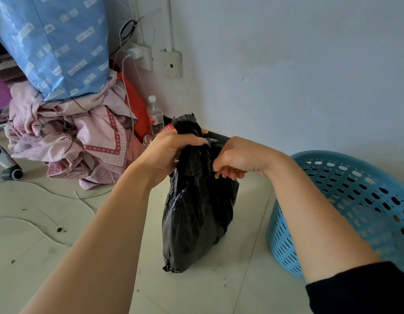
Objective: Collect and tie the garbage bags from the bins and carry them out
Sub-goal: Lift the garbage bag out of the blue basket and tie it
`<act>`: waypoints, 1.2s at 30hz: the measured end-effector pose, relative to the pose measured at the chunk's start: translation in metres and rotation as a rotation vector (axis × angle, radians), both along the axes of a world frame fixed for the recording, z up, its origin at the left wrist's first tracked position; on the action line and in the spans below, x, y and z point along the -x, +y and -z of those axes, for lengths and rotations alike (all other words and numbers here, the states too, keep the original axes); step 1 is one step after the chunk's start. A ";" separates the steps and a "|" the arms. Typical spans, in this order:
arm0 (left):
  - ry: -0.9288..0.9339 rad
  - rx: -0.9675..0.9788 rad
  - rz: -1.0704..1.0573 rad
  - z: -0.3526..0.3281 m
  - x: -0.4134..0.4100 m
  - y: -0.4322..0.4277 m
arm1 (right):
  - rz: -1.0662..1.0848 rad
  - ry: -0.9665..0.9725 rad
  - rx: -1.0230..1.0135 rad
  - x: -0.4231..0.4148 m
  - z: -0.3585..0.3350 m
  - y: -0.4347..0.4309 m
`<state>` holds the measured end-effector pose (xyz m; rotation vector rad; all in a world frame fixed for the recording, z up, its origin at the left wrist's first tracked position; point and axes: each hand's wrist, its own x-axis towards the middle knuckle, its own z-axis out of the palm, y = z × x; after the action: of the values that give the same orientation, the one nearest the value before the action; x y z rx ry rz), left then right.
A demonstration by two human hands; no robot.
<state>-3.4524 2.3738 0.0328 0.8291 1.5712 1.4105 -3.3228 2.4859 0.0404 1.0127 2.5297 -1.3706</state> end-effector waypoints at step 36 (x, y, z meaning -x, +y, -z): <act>0.066 -0.139 -0.393 0.020 0.017 -0.003 | 0.059 0.321 0.188 0.010 0.030 -0.001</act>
<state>-3.4695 2.3706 0.0125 0.6748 1.7700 1.8042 -3.3327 2.4846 0.0104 0.9016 2.5303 -1.8834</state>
